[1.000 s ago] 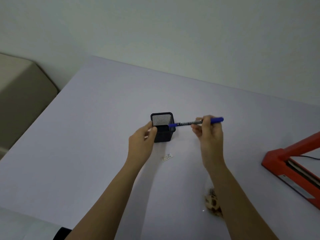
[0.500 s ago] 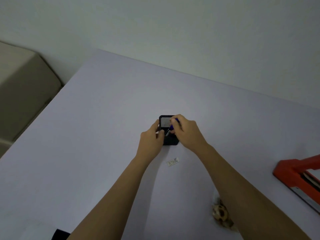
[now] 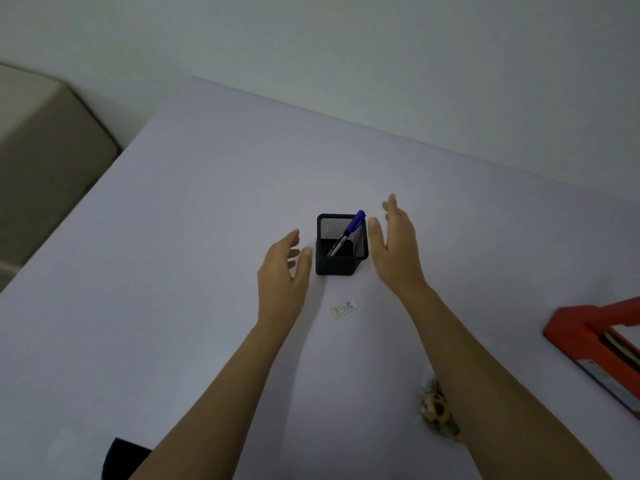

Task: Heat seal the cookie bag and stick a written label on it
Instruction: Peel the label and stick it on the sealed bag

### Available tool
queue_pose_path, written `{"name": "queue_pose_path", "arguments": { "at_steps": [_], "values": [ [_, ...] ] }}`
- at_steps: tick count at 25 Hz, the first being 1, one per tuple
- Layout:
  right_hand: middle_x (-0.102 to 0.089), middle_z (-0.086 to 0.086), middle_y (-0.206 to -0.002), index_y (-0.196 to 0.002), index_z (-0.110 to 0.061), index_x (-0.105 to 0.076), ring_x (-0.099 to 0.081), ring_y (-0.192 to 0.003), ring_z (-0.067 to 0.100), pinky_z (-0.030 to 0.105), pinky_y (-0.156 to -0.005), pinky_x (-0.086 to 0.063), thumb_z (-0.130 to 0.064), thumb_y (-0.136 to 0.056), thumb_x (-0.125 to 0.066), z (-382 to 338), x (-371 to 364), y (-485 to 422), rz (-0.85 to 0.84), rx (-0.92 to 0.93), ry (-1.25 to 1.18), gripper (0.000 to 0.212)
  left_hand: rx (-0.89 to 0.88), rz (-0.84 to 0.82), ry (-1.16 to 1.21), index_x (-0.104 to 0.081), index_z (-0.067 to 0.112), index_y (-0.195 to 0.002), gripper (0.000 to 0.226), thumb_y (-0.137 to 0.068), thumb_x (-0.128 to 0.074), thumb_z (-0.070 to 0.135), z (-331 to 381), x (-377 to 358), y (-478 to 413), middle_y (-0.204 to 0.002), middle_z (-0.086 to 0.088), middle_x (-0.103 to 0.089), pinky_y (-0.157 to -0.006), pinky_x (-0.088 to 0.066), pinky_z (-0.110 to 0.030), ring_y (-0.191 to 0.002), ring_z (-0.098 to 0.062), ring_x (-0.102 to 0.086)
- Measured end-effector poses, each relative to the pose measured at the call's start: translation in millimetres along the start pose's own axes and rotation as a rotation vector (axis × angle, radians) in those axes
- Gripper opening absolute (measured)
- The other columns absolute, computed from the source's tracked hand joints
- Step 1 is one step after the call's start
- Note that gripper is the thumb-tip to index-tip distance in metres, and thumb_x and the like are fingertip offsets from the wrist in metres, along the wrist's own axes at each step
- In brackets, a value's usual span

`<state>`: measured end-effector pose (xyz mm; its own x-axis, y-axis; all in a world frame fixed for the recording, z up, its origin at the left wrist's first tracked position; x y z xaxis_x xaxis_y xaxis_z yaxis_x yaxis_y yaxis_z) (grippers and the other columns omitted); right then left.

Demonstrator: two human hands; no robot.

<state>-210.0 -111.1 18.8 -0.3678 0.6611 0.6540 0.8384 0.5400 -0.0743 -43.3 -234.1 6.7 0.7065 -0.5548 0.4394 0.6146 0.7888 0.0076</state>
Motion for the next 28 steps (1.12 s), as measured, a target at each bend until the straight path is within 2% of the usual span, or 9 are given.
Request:
{"name": "queue_pose_path", "arguments": {
  "at_steps": [1,3,5,8,12,16,19,22,28],
  "values": [
    [-0.048,0.011,-0.132,-0.141,-0.007,-0.028,-0.046,-0.119,0.02,0.032,-0.1,-0.037,-0.024,-0.097,-0.04,14.2,9.8,11.8,0.097,-0.064,-0.067,0.048,0.001,0.04,-0.019,-0.053,0.011,-0.126,0.034,-0.093,-0.054,0.021,-9.5,4.0,9.8,-0.113,0.003,-0.056,-0.075,-0.042,-0.009,-0.094,-0.009,-0.056],
    [-0.053,0.011,-0.119,-0.132,-0.006,-0.043,-0.053,-0.107,0.022,0.033,-0.093,-0.044,-0.014,-0.095,-0.045,43.2,13.8,43.4,0.167,-0.148,-0.045,0.037,-0.009,-0.028,-0.125,-0.062,0.009,-0.114,0.026,-0.09,-0.059,0.019,-31.6,-7.4,28.4,-0.106,-0.004,-0.061,-0.074,-0.045,-0.015,-0.088,-0.014,-0.059],
    [-0.054,0.013,-0.112,-0.124,-0.007,-0.053,-0.054,-0.103,0.027,0.038,-0.092,-0.046,-0.006,-0.09,-0.051,60.4,-5.1,72.1,0.024,-0.092,0.045,0.033,-0.075,-0.201,-0.258,-0.066,0.007,-0.109,0.026,-0.086,-0.064,0.02,-46.9,-35.2,43.0,-0.102,-0.008,-0.062,-0.077,-0.048,-0.025,-0.088,-0.021,-0.06],
    [-0.051,0.009,-0.113,-0.126,-0.013,-0.054,-0.049,-0.103,0.021,0.03,-0.091,-0.043,-0.017,-0.088,-0.059,64.8,-38.8,98.4,-0.27,0.038,0.141,0.039,-0.256,-0.297,-0.429,-0.07,0.004,-0.103,0.03,-0.077,-0.074,0.02,-48.2,-61.8,52.1,-0.091,-0.012,-0.063,-0.069,-0.049,-0.029,-0.08,-0.027,-0.059],
    [-0.052,0.007,-0.119,-0.121,-0.019,-0.061,-0.049,-0.102,0.02,0.029,-0.086,-0.043,-0.03,-0.085,-0.063,59.8,-45.1,96.7,-0.313,0.124,0.267,0.037,-0.436,-0.265,-0.518,-0.074,0.01,-0.091,0.03,-0.084,-0.054,0.031,-37.9,-66.0,52.8,-0.083,-0.01,-0.065,-0.055,-0.052,-0.033,-0.069,-0.025,-0.06],
    [-0.055,0.007,-0.116,-0.107,-0.016,-0.066,-0.05,-0.105,0.022,0.035,-0.087,-0.045,-0.026,-0.085,-0.064,57.9,-45.8,94.0,-0.32,0.13,0.259,0.025,-0.409,-0.285,-0.508,-0.076,0.014,-0.087,0.03,-0.084,-0.052,0.031,-38.5,-69.3,49.6,-0.081,-0.006,-0.067,-0.053,-0.051,-0.034,-0.067,-0.024,-0.06],
    [-0.057,0.008,-0.114,-0.112,-0.013,-0.064,-0.051,-0.105,0.024,0.035,-0.086,-0.045,-0.025,-0.085,-0.063,57.5,-43.7,94.9,-0.294,0.142,0.276,0.03,-0.386,-0.316,-0.501,-0.075,0.014,-0.085,0.016,-0.078,-0.063,0.022,-35.5,-71.1,47.2,-0.08,-0.005,-0.066,-0.05,-0.051,-0.034,-0.066,-0.024,-0.06],
    [-0.06,0.01,-0.106,-0.108,-0.01,-0.067,-0.053,-0.099,0.024,0.031,-0.084,-0.045,-0.019,-0.085,-0.064,55.0,-41.0,96.2,-0.261,0.156,0.254,0.025,-0.394,-0.357,-0.51,-0.075,0.013,-0.084,0.01,-0.074,-0.073,0.014,-32.2,-72.7,44.0,-0.079,-0.006,-0.066,-0.049,-0.049,-0.032,-0.065,-0.026,-0.06],
    [-0.062,0.011,-0.097,-0.104,-0.004,-0.067,-0.056,-0.09,0.025,0.019,-0.079,-0.037,-0.012,-0.084,-0.065,54.1,-41.2,98.6,-0.225,0.158,0.252,0.022,-0.404,-0.338,-0.501,-0.072,0.005,-0.089,0.015,-0.075,-0.074,0.012,-32.9,-71.3,41.4,-0.082,-0.012,-0.064,-0.057,-0.052,-0.035,-0.069,-0.03,-0.059]
  ]
}}
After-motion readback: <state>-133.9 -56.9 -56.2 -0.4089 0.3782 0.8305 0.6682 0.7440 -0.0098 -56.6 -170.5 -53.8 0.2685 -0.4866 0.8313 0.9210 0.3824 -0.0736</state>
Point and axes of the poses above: each hand's wrist, its own y-axis away from the middle knuckle, its own x-axis out of the back of the hand, z = x × y, the point moved 8 cm from there along -y, towards the middle knuckle
